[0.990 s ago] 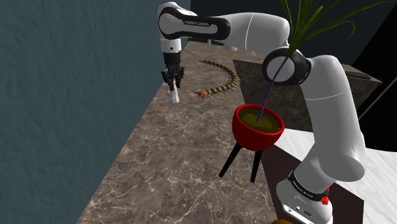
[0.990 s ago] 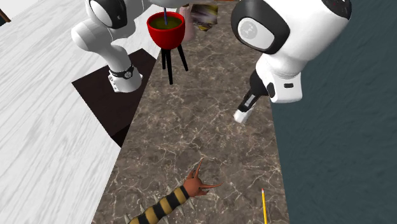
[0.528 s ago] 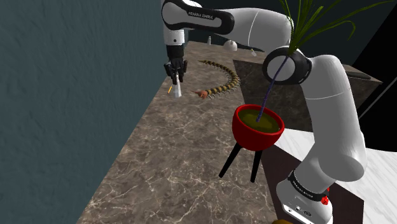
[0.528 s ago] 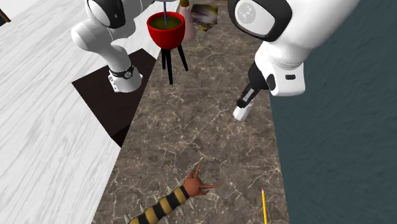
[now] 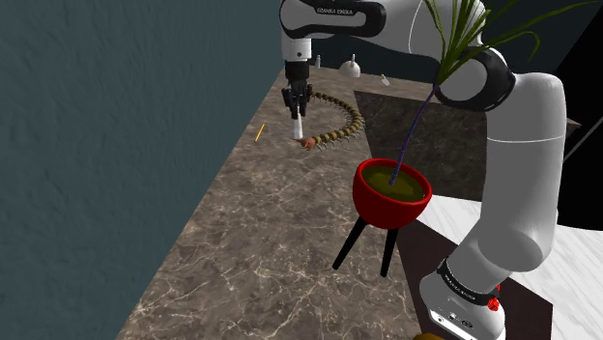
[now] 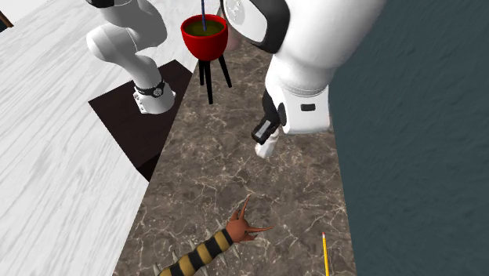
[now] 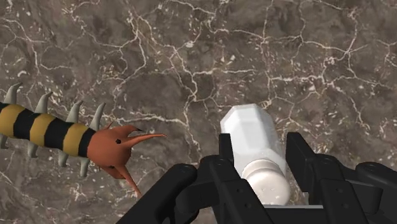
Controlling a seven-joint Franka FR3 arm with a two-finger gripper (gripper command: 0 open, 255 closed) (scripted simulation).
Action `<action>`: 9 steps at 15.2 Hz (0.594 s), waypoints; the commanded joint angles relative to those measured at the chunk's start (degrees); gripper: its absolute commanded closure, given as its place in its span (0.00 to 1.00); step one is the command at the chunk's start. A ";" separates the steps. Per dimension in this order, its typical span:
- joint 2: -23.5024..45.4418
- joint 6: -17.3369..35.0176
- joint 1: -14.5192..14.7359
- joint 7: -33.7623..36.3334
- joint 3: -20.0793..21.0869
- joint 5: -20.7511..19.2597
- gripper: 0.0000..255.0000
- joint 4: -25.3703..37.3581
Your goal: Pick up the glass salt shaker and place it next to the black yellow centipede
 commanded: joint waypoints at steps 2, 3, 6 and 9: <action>-3.36 0.87 -2.65 -3.42 -0.93 0.03 1.00 -4.31; -4.22 0.93 -3.49 -4.57 -1.28 0.01 1.00 -5.22; -6.39 0.88 -5.97 -8.08 -2.41 -0.16 1.00 -7.35; -8.01 0.58 -8.37 -11.66 -3.64 -0.42 1.00 -8.63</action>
